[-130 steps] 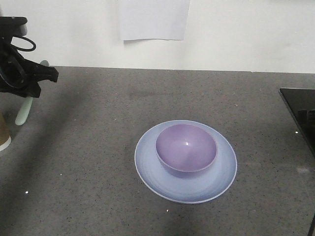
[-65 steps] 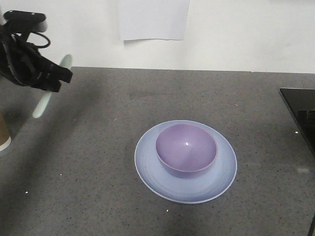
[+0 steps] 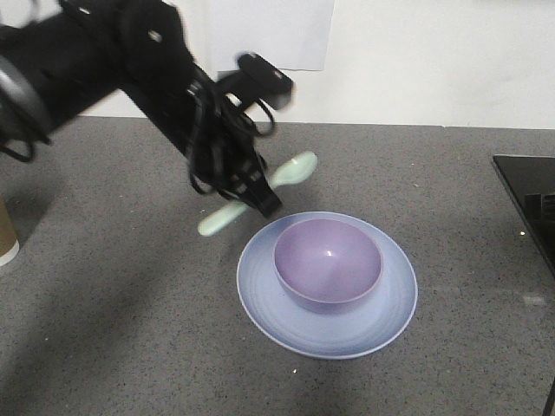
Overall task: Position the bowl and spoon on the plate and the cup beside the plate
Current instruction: 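Swing the left gripper holding the green spoon over the bowl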
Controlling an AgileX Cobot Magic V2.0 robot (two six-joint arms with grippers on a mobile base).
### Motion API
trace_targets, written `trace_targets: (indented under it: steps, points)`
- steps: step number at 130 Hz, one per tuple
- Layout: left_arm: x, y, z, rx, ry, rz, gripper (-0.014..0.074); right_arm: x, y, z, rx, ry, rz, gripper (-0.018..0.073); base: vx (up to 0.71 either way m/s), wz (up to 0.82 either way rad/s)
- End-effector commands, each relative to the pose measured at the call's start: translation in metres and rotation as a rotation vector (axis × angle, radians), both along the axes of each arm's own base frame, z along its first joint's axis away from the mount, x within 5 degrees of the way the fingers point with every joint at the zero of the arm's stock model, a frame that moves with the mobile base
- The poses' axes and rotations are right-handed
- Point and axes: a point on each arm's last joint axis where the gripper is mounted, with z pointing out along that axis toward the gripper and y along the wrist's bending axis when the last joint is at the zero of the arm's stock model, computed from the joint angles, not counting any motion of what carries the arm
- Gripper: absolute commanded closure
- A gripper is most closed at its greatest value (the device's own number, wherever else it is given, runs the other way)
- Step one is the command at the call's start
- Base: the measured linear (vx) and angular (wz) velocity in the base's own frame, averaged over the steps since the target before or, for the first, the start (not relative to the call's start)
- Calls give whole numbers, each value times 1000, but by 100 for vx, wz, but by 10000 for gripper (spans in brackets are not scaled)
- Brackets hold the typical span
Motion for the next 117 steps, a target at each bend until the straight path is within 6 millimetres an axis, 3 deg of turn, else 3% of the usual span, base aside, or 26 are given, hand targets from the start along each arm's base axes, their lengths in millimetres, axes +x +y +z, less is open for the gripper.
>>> trace_targets:
  steps: [1, 22, 43, 117]
  points:
    - [-17, -18, 19, -34, -72, -101, 603, 0, -2, 15, -13, -98, 0, 568, 0, 0]
    - [-16, -36, -5, 50, -53, -139, 603, 0, -2, 15, -13, -98, 0, 568, 0, 0]
    - [-17, -44, -16, 77, -26, -159, 603, 0, -2, 15, -12, -98, 0, 568, 0, 0]
    - [-16, -43, -16, 64, -7, -86, 570, 0, -2, 15, -12, -98, 0, 568, 0, 0]
